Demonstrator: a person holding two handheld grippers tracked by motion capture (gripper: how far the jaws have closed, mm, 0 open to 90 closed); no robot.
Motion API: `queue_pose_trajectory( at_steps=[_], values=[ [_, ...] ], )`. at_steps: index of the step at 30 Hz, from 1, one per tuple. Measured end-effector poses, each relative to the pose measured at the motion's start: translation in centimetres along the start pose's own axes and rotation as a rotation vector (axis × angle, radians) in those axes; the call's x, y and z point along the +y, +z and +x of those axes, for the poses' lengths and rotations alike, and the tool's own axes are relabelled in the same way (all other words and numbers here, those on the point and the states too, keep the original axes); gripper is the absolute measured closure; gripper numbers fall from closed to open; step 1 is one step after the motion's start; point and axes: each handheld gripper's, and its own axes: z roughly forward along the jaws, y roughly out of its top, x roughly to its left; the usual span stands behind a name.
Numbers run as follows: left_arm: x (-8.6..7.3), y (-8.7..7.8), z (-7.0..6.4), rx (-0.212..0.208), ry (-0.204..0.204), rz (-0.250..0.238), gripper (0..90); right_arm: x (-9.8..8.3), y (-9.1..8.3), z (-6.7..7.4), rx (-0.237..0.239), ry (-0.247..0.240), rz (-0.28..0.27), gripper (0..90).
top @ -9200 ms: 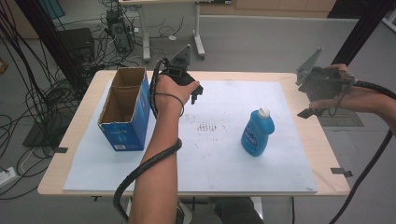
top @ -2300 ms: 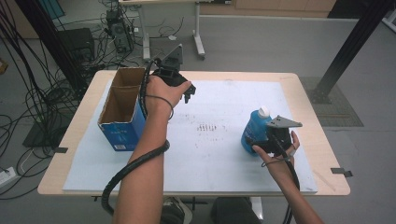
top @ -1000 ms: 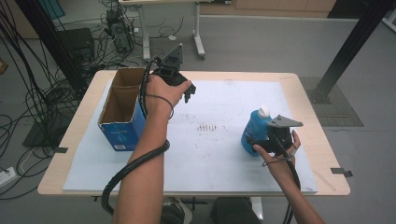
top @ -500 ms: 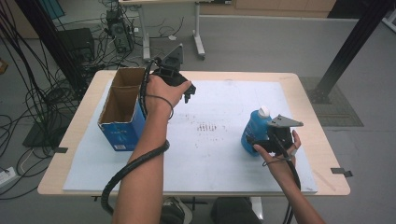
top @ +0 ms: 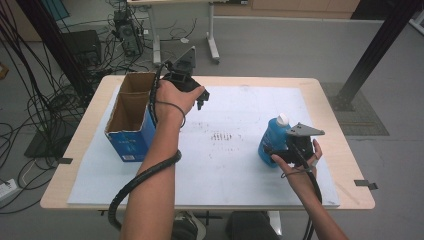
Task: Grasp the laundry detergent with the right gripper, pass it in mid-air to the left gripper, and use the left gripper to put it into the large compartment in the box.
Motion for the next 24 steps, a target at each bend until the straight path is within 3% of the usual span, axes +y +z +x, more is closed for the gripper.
queue_pose_trajectory(
  at_steps=[24],
  values=[
    [-0.07,-0.21,0.26,-0.001,-0.004,-0.006,5.6,0.06,0.09,0.08,0.010,-0.003,0.004,2.7]
  ],
)
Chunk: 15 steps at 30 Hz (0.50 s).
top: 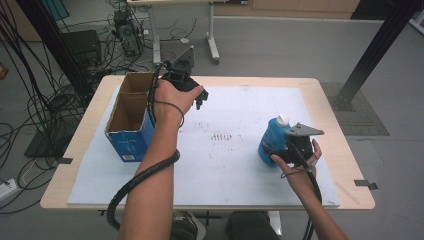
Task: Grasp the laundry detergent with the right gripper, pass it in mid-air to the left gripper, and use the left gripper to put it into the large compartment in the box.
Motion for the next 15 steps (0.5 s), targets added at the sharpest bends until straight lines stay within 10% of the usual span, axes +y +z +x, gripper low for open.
queue_pose_trajectory(
  at_steps=[15],
  values=[
    [0.02,0.06,-0.10,0.002,-0.001,0.002,5.7,-0.04,-0.01,-0.09,-0.003,0.005,0.001,2.8]
  ],
)
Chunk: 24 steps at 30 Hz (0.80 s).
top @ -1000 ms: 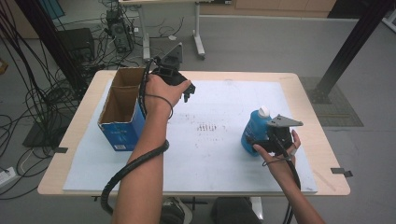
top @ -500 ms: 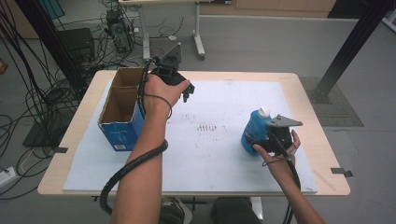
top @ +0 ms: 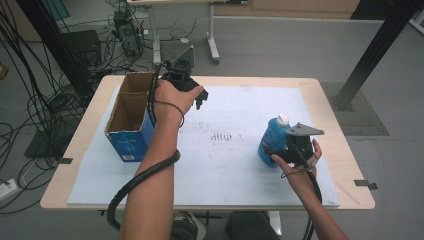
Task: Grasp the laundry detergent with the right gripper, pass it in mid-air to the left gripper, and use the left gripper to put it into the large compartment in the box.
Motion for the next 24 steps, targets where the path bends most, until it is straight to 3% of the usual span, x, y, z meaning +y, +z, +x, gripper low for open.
queue_pose_trajectory(
  at_steps=[24],
  values=[
    [0.05,-0.02,0.02,0.000,-0.002,0.000,5.6,-0.01,0.14,0.02,0.007,-0.001,0.008,2.8]
  ],
)
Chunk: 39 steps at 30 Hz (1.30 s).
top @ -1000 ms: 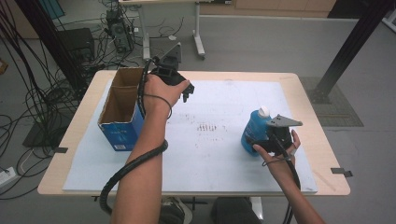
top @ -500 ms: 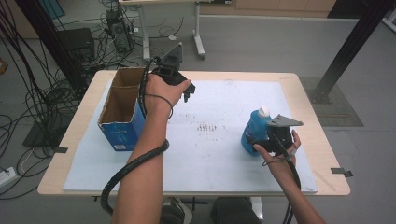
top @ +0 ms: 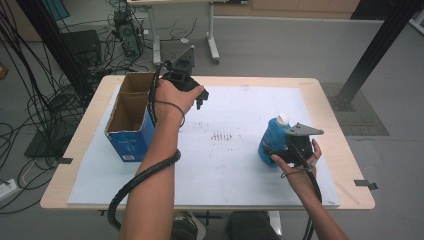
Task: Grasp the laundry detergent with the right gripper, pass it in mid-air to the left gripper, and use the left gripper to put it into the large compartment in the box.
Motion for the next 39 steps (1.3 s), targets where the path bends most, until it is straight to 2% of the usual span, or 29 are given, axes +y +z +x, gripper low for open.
queue_pose_trajectory(
  at_steps=[39],
  values=[
    [-0.07,0.10,0.09,0.001,0.001,0.004,5.6,0.10,-0.01,-0.01,0.007,0.000,0.008,4.2]
  ],
)
